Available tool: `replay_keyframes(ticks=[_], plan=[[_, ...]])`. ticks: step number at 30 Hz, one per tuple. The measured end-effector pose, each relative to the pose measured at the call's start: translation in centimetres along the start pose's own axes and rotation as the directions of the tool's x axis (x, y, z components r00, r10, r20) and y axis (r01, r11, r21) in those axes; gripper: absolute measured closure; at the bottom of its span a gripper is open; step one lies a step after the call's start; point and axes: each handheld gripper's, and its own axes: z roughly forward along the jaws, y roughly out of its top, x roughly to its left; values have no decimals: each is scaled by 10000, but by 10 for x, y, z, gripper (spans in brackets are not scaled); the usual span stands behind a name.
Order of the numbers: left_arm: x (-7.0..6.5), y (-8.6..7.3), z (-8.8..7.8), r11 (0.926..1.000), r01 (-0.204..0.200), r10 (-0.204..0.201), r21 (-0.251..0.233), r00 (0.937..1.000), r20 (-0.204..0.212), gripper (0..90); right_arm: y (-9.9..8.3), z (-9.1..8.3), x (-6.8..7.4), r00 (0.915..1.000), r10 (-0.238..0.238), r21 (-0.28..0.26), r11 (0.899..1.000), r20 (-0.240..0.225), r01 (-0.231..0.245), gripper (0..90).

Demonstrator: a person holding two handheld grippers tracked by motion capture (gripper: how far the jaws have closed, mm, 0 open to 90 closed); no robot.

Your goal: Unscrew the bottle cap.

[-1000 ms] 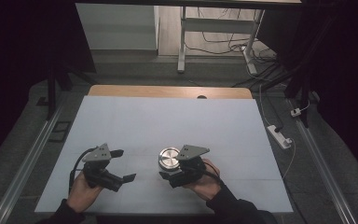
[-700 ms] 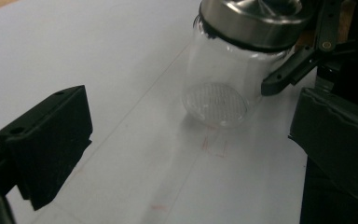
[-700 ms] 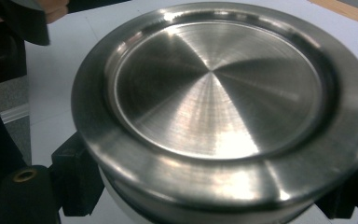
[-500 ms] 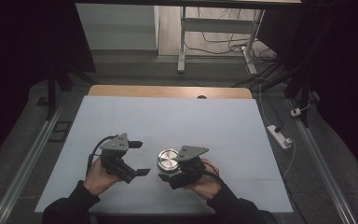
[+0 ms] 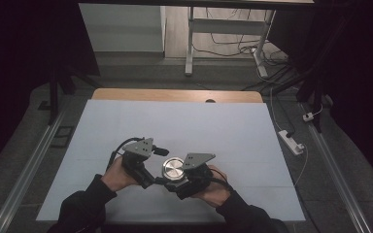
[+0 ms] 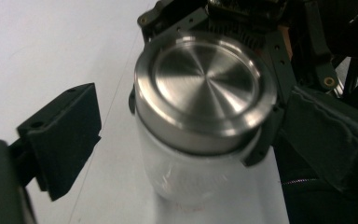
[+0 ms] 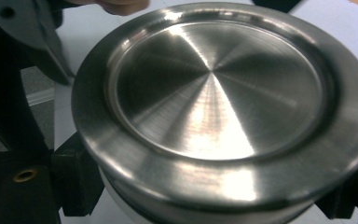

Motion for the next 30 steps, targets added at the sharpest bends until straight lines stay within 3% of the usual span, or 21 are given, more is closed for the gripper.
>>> replay_keyframes(ticks=[5, 8, 11, 12, 13, 16, 18, 19, 23, 24, 25, 26, 27, 30], plan=[[1, 5, 7, 9989, -465, 464, 10, 9977, 484, 135, 0, 1, 2, 9999, -56, 37, 10000, -111, 56, 143], [0, 6, 10, 9984, -566, 560, 80, 9968, 567, 190, 0, 1, 2, 9999, -79, 31, 10000, -144, 80, 143], [-4, 7, 10, 9985, -522, 520, 136, 9986, 138, 208, 0, 1, 1, 10000, 11, 76, 10000, -36, -10, 143], [-7, 9, 10, 9991, -380, 385, 193, 9990, -227, 208, -1, 1, 0, 10000, 57, 83, 9999, 14, -57, 143], [-7, 9, 10, 9991, -380, 385, 193, 9990, -227, 208, -1, 1, 0, 10000, 57, 83, 9999, 14, -57, 143], [-13, 11, 14, 9998, -19, 36, 186, 9957, -925, 208, -1, 0, -2, 9995, 168, 69, 9998, 284, -170, 143], [-17, 14, 17, 9990, 427, -405, 113, 9875, -1520, 208, -1, -1, -3, 9978, 338, 45, 9994, 563, -341, 143], [-17, 14, 17, 9990, 427, -405, 113, 9875, -1520, 208, -1, -1, -3, 9978, 338, 45, 9994, 563, -341, 143], [-22, 18, 23, 9955, 943, -915, 7, 9674, -2360, 207, -2, -2, -6, 9914, 609, -24, 9981, 1162, -610, 143], [-23, 18, 24, 9949, 1007, -985, -32, 9656, -2406, 207, -2, -2, -6, 9914, 609, -24, 9981, 1162, -610, 143], [-21, 19, 23, 9945, 1047, -1036, -78, 9674, -2311, 198, -2, -3, -7, 9900, 693, -98, 9976, 1227, -686, 143], [-16, 18, 19, 9883, 1404, -1485, -601, 9753, -1632, 163, -2, -3, -6, 9899, 671, -131, 9977, 1246, -660, 143], [-16, 18, 19, 9883, 1404, -1485, -601, 9753, -1632, 131, -1, -4, -6, 9905, 643, -185, 9979, 1215, -625, 143], [-9, 16, 6, 9830, 1453, -1567, -1121, 9825, -1006, 94, 0, -6, -6, 9920, 590, -256, 9981, 1112, -565, 143]])
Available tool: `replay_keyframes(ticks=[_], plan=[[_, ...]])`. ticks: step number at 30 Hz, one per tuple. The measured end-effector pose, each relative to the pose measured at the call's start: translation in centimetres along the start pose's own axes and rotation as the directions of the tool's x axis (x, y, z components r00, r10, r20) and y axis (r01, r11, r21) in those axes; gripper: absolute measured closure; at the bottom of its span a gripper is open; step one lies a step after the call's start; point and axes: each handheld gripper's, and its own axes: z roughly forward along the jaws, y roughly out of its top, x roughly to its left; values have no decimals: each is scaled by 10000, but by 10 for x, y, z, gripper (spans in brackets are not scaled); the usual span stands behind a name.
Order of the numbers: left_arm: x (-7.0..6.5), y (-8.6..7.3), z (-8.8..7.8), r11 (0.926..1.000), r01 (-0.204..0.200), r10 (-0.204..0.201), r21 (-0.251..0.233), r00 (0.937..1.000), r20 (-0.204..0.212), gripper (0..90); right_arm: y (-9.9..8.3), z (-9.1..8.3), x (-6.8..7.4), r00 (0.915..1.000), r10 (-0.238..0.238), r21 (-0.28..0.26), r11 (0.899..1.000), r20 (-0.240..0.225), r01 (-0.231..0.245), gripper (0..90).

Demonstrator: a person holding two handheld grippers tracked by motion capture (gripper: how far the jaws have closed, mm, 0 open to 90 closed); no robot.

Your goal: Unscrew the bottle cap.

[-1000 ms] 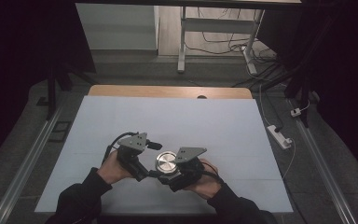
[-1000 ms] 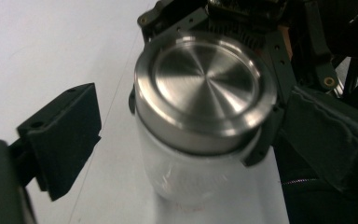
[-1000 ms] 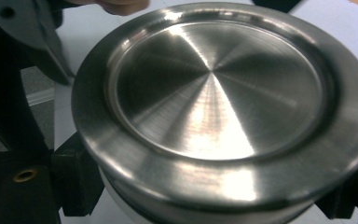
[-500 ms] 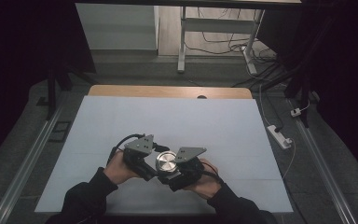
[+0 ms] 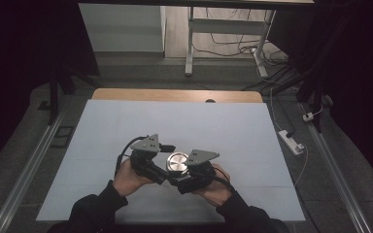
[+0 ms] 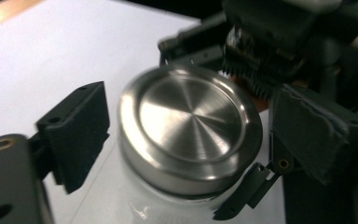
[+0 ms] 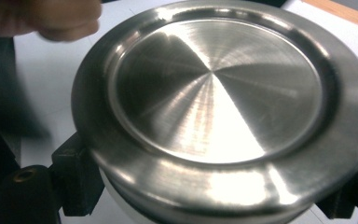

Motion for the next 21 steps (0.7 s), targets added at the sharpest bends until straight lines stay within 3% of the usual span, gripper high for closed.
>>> replay_keyframes(ticks=[4, 5, 7, 8, 11, 15, 17, 21], plan=[[4, 0, -11, 9968, -733, 719, 322, 9964, 443, 62, 0, 0, 1, 9994, -130, -19, 9999, -323, 130, 143], [3, 0, -12, 9914, -1145, 1116, 630, 9926, 480, 58, 0, 1, 2, 9988, -211, -4, 9998, -448, 211, 143], [2, 0, -12, 9817, -1618, 1557, 1005, 9856, 656, 41, 0, 2, 5, 9951, -478, 43, 9988, -869, 484, 143], [1, 0, -12, 9750, -1875, 1790, 1192, 9807, 788, 41, 0, 2, 5, 9951, -478, 43, 9988, -869, 484, 143], [-1, -2, -10, 9642, -2301, 2138, 1317, 9686, 1268, 86, 1, 4, 12, 9867, -791, 74, 9967, -1419, 810, 143], [-2, -5, -8, 9539, -2681, 2464, 1348, 9562, 1578, 173, 2, 4, 15, 9829, -962, 94, 9951, -1568, 989, 143], [-4, -6, -6, 9534, -2732, 2548, 1284, 9564, 1431, 203, 2, 4, 15, 9827, -919, 119, 9954, -1607, 951, 143], [-7, -4, -2, 9655, -2251, 2182, 1311, 9737, 655, 207, 2, 3, 9, 9913, -623, 128, 9979, -1159, 642, 143]])
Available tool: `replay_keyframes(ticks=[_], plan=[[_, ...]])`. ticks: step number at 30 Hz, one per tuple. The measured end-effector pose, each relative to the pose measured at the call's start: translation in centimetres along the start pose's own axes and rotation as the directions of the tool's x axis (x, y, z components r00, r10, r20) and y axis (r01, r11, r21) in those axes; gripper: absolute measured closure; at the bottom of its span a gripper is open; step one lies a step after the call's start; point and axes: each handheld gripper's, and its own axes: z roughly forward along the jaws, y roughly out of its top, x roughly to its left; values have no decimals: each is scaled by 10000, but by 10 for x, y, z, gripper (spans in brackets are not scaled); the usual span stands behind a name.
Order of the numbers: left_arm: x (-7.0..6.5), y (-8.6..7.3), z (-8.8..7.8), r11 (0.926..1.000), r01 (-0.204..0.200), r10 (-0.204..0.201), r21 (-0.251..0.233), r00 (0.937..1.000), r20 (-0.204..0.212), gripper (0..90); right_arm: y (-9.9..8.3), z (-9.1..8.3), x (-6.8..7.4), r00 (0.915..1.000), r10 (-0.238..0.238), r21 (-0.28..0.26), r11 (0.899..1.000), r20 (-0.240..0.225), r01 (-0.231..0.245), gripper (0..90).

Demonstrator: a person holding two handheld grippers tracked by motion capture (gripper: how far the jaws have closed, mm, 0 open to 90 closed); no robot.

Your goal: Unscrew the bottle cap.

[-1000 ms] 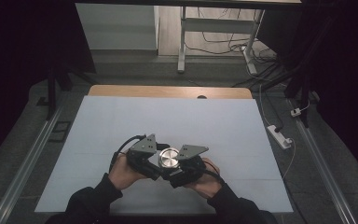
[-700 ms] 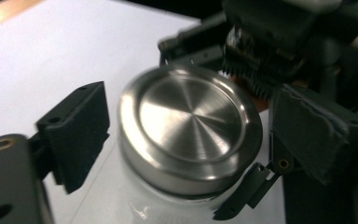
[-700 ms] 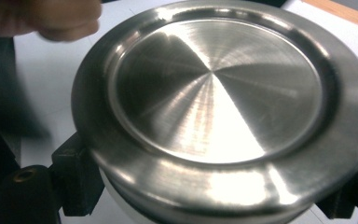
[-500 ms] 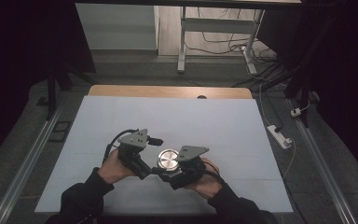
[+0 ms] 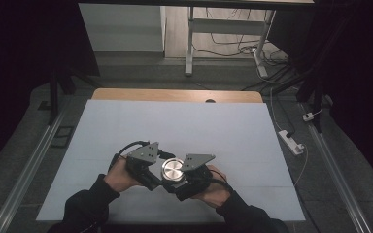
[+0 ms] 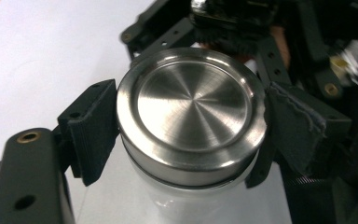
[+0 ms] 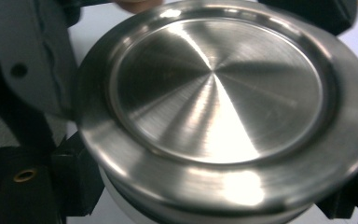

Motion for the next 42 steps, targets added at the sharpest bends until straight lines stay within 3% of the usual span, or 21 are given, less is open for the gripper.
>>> replay_keyframes(ticks=[3, 7, 9, 10, 11, 12, 13, 18, 21, 23, 25, 29, 31, 34, 35, 36, 37, 38, 39, 40, 42], plan=[[-3, 4, 6, 9977, 671, -678, -109, 9943, -819, 208, 0, -1, -4, 9987, 328, -41, 9995, 394, -327, 143], [-9, 11, 16, 9882, 1521, -1522, -158, 9683, -1981, 207, -2, -3, -10, 9889, 867, -132, 9962, 1203, -858, 143], [-10, 14, 17, 9830, 1817, -1835, -283, 9602, -2105, 205, -3, -4, -11, 9872, 926, -173, 9957, 1295, -911, 143], [-7, 15, 12, 9727, 2149, -2260, -877, 9632, -1457, 170, -3, -5, -10, 9858, 909, -245, 9958, 1410, -883, 143], [-7, 15, 12, 9727, 2149, -2260, -877, 9632, -1457, 135, -3, -5, -10, 9858, 909, -245, 9958, 1410, -883, 143], [-3, 16, 6, 9674, 2282, -2387, -1099, 9666, -938, 135, -2, -5, -10, 9864, 913, -275, 9957, 1370, -884, 143], [-2, 16, 3, 9667, 2276, -2378, -1166, 9678, -825, 107, -2, -6, -10, 9878, 903, -330, 9957, 1272, -868, 143], [3, 12, -15, 9860, 1511, -1543, -707, 9871, -419, 61, -1, -6, -7, 9969, 488, -383, 9982, 622, -465, 143], [3, 7, -16, 9979, 631, -631, -130, 9980, 22, 87, 0, -5, -4, 9992, 276, -328, 9991, 278, -267, 143], [3, 4, -14, 9993, 375, -375, -3, 9991, 217, 94, 1, -4, -1, 9999, 123, -268, 9996, -20, -123, 143], [4, 2, -12, 10000, 41, -36, -60, 9973, 734, 122, 1, -2, 2, 9996, -54, -224, 9997, -280, 48, 143], [2, 1, -7, 9999, -156, 157, -20, 9956, 928, 191, 2, -1, 5, 9979, -291, -139, 9995, -570, 284, 143], [0, 2, -6, 9999, -147, 148, -14, 9979, 638, 205, 1, -1, 5, 9981, -294, -122, 9995, -541, 288, 143], [-2, 5, -2, 9996, 294, -294, -42, 9996, -28, 206, 1, -2, 2, 9998, -65, -140, 9999, -203, 62, 143], [-3, 6, 0, 9986, 520, -523, -85, 9980, -364, 207, 1, -3, -2, 9995, 231, -160, 9996, 202, -228, 143], [-5, 9, 4, 9961, 869, -877, -125, 9921, -900, 207, 0, -4, -3, 9988, 340, -173, 9993, 348, -335, 143], [-5, 9, 4, 9961, 869, -877, -125, 9921, -900, 206, 0, -4, -4, 9972, 489, -179, 9987, 567, -480, 143], [-6, 10, 7, 9943, 1052, -1063, -148, 9866, -1236, 206, -1, -4, -6, 9949, 623, -197, 9979, 787, -610, 143], [-8, 12, 10, 9915, 1283, -1304, -235, 9789, -1571, 206, -1, -4, -6, 9949, 623, -197, 9979, 787, -610, 143], [-10, 13, 13, 9884, 1485, -1516, -306, 9693, -1938, 206, -2, -5, -9, 9889, 879, -259, 9960, 1194, -854, 143], [-11, 15, 16, 9859, 1623, -1674, -414, 9630, -2114, 204, -2, -5, -10, 9874, 918, -284, 9956, 1291, -889, 143]])
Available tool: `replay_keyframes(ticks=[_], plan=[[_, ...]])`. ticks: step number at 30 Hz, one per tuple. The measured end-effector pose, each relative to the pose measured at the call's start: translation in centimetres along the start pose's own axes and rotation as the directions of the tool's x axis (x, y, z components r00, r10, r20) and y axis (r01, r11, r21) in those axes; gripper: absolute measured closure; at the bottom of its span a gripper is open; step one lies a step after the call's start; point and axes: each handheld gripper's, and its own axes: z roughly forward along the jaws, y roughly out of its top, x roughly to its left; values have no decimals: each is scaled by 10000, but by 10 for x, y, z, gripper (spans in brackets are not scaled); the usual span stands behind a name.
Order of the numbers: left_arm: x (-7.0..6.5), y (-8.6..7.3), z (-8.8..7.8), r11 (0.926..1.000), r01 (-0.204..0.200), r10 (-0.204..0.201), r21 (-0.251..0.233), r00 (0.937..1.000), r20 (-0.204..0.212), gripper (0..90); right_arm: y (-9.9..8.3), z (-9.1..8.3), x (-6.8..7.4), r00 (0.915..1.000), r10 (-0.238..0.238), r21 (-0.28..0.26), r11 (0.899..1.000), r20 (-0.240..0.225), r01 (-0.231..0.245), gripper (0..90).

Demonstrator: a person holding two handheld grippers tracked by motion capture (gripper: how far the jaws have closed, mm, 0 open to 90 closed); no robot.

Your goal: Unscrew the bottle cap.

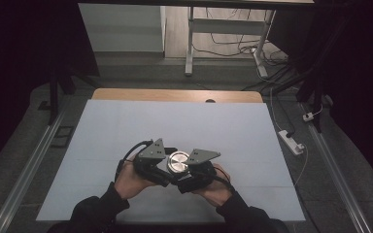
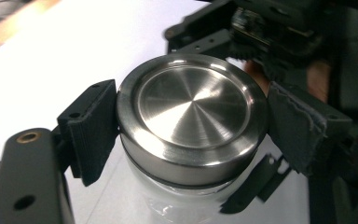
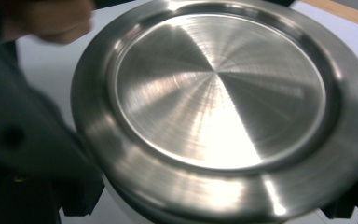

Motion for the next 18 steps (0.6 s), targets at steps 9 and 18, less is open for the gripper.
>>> replay_keyframes(ticks=[9, 18], plan=[[21, -3, -31, 9979, -273, 369, -592, 9853, 1666, 75, 1, -3, 1, 9960, -353, -267, 9991, -826, 332, 143], [13, -6, -24, 9803, -1973, 1919, -108, 9375, 2902, 185, 4, -1, 18, 9703, -1336, -153, 9910, -2016, 1332, 143]])
